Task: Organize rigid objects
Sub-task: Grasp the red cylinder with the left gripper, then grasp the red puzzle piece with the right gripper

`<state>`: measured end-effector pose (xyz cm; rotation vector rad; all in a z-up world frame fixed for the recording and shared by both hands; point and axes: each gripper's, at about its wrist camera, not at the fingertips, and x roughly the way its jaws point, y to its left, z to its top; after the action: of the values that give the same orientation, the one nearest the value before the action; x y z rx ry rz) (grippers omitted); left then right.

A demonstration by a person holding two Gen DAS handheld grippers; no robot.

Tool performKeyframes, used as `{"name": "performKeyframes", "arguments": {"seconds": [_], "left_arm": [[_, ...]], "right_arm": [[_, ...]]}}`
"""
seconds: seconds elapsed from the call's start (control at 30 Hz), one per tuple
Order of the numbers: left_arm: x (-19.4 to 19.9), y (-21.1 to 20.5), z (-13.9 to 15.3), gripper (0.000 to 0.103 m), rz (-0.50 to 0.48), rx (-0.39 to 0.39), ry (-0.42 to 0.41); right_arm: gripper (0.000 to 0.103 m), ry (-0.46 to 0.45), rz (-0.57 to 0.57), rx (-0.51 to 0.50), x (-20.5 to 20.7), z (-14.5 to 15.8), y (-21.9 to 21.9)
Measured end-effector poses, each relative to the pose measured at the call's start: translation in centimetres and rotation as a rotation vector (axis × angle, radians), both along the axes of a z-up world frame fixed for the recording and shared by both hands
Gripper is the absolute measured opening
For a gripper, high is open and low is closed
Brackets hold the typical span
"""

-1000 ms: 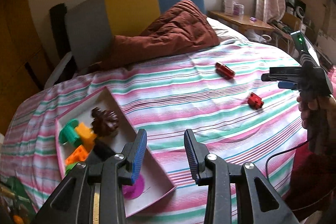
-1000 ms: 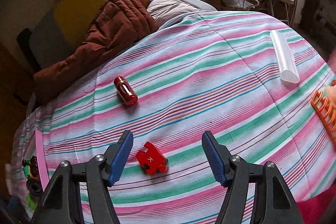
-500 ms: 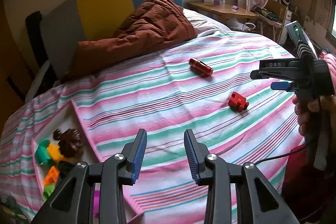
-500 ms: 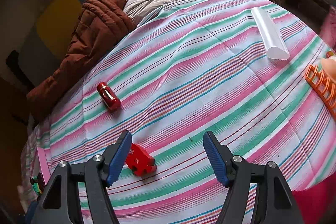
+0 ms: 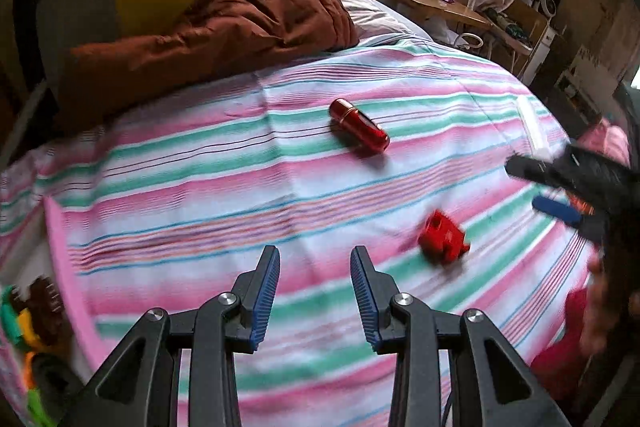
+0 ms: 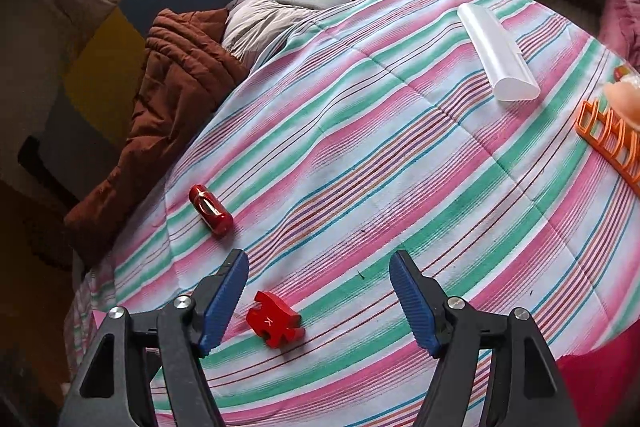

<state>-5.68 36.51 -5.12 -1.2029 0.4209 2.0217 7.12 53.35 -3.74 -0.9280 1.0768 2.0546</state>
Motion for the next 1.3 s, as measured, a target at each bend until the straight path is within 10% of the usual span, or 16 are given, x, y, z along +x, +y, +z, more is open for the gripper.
{"name": "performKeyframes", "arguments": {"seconds": [0.43,0.77,0.87,1.3], "left_arm": [[-6.7,9.3,-2.3,0.041,0.082,0.054,-0.171],[-8.9,14.4,-5.0,0.040,0.079,0.009,-0.124],[-8.3,14.0,-5.1,0.026,0.055,-0.009,-0.082],[-1.6,4.2,-5.1,0.026,-0.060,-0.043,0.004]], "right_arm": [[0.077,0.036,0.011,-0.050,0.2,-0.2,0.2],[0.077,0.027,0.020,-0.065,0.0,-0.5,0.1],[0.077,0.023,0.035,-0.063,-0.3,-0.6,0.0],[0.077,-0.111,0.155,-0.042,-2.8,-2.4,-0.9]]}}
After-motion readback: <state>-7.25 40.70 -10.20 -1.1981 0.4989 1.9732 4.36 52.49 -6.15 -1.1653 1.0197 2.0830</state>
